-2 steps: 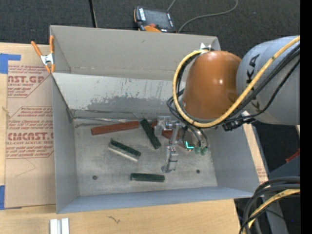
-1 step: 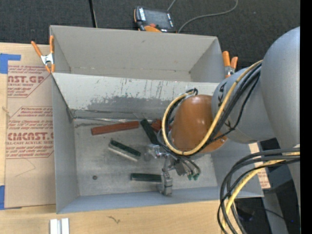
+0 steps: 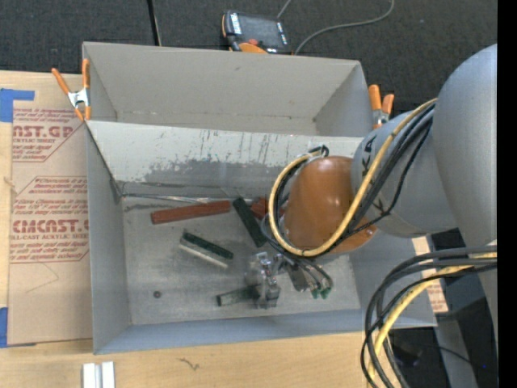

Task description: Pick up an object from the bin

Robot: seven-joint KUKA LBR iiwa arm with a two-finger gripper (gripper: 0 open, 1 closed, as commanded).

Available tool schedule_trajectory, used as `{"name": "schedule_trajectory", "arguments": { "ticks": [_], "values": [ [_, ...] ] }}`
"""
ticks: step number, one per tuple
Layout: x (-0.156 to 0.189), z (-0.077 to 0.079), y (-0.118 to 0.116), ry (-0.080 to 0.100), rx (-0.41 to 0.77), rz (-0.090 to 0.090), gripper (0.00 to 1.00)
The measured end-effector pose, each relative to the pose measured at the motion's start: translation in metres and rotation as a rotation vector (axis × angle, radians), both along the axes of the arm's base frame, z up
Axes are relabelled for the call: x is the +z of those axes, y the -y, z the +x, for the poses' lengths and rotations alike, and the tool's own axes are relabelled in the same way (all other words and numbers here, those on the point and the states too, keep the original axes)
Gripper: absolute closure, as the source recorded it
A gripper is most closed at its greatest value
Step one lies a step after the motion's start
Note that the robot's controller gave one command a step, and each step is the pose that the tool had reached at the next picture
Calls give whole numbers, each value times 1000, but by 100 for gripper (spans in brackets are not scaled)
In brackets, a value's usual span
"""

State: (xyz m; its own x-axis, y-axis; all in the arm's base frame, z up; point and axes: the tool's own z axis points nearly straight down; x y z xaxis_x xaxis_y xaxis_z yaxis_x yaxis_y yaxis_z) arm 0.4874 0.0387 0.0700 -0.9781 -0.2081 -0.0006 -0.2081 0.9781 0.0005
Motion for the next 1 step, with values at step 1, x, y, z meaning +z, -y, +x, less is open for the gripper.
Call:
{"name": "schedule_trajectory", "arguments": {
  "ticks": [1],
  "values": [
    [168, 2, -14, 9, -64, 1, 100]
  ]
}}
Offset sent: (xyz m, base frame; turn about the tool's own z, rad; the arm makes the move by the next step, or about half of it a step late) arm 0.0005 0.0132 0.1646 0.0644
